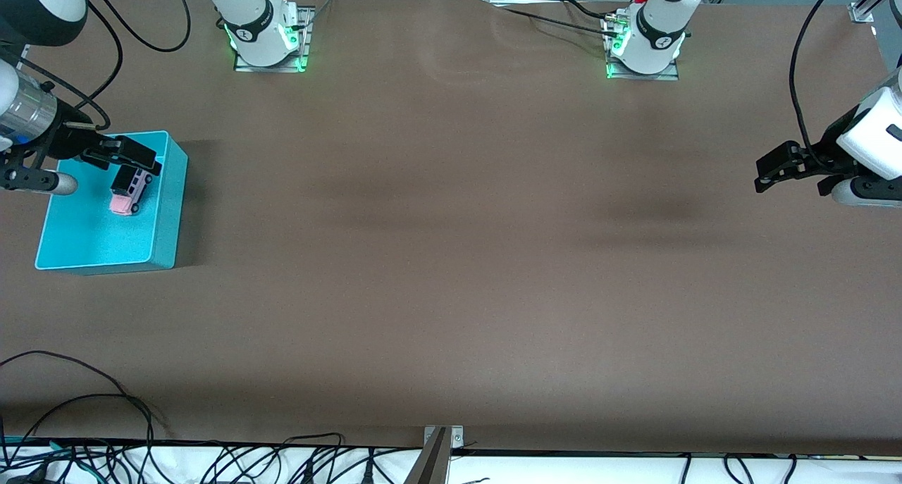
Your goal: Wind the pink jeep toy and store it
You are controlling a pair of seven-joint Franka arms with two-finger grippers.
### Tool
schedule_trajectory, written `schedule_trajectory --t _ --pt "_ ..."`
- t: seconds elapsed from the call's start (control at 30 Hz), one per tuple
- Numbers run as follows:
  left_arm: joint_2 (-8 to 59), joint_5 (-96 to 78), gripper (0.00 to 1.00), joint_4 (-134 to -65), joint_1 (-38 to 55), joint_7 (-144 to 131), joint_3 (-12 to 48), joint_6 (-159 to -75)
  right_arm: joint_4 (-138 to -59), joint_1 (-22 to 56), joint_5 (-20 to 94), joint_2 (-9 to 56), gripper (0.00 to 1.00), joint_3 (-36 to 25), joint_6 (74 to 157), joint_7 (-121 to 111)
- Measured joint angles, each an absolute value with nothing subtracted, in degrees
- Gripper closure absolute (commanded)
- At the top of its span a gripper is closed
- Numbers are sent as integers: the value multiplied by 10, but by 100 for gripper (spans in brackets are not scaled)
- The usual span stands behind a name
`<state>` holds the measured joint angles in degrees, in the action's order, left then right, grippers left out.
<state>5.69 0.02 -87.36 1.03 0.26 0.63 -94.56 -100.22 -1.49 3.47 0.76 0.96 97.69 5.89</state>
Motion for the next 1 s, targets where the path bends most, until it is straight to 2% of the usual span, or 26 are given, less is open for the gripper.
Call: schedule_trajectory --t 0.4,0.67,1.0 --pt "57 0 0 -874 10 3 6 -946 -955 -38 35 9 0 24 927 19" --pt "57 0 0 -874 10 3 6 -946 -916 -46 34 8 0 -4 905 -15" --pt "57 0 0 -874 10 3 6 -946 -911 -46 34 8 0 -9 906 -15"
